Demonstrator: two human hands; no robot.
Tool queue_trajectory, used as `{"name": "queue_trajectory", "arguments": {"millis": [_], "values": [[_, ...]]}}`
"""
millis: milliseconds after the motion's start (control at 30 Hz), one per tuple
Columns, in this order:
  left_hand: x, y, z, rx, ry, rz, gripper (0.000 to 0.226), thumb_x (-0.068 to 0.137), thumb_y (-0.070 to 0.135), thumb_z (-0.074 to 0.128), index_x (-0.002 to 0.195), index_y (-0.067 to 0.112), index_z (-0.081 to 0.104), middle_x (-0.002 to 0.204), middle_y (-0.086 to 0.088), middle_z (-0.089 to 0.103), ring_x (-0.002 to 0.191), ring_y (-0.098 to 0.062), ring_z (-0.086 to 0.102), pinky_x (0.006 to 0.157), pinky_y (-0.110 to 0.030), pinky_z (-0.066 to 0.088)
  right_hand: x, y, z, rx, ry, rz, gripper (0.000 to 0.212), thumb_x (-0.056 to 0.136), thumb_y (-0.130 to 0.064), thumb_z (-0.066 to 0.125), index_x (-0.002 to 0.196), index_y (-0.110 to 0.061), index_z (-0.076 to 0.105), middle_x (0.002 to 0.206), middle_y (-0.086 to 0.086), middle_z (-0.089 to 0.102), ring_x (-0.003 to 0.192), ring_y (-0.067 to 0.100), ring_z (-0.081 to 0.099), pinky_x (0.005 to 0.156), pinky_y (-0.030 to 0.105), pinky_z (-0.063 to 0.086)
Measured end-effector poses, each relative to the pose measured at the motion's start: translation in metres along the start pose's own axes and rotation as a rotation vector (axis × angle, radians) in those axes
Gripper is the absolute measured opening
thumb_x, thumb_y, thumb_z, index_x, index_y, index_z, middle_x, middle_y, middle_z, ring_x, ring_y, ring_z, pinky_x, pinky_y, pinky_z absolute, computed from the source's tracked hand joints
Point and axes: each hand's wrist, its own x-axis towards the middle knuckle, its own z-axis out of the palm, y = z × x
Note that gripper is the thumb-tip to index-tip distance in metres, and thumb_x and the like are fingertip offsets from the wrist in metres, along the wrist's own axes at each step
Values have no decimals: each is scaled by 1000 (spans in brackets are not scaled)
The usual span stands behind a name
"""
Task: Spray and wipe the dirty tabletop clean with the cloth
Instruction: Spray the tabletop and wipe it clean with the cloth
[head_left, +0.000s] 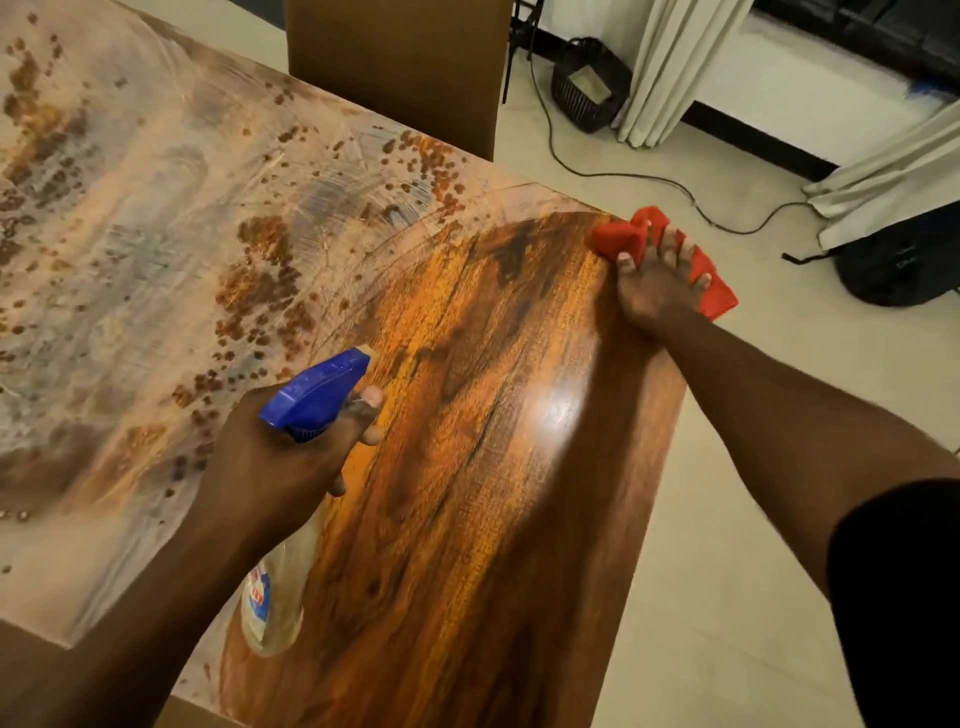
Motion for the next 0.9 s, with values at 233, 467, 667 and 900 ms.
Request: {"name": "queue_trajectory", "arguments": {"millis": [233, 467, 667, 900], "values": [[-7, 3, -1, 19, 18, -13, 42, 82, 68, 62, 83, 30, 80, 62, -2, 77, 42, -9, 67, 58, -31, 53, -137, -70, 107, -193, -42, -485, 69, 112, -60, 7, 168, -34, -25, 179, 2, -25, 163, 30, -28, 130, 65, -14], [-13, 4, 2, 32, 26, 40, 24, 89, 64, 67, 85, 43, 80, 69, -12, 79, 43, -15, 68, 71, -44, 64, -327, -63, 204, -217, -98, -872, 69, 113, -51, 32, 175, -32, 9, 184, 0, 3, 169, 24, -13, 130, 65, -6], [-23, 3, 8, 6, 32, 47, 17, 91, 61, 68, 92, 47, 78, 77, -5, 83, 42, -13, 68, 71, -41, 64, -360, 45, 181, -322, -51, -853, 73, 110, -55, 43, 175, -35, 16, 184, -5, 9, 169, 21, 8, 130, 57, 9], [-39, -2, 16, -5, 31, 11, 14, 88, 63, 67, 86, 53, 78, 71, -9, 80, 44, -14, 68, 74, -46, 63, -212, 106, 82, -232, 29, -433, 68, 113, -54, 23, 175, -27, 13, 182, 7, 10, 169, 34, 4, 134, 60, 12]]}}
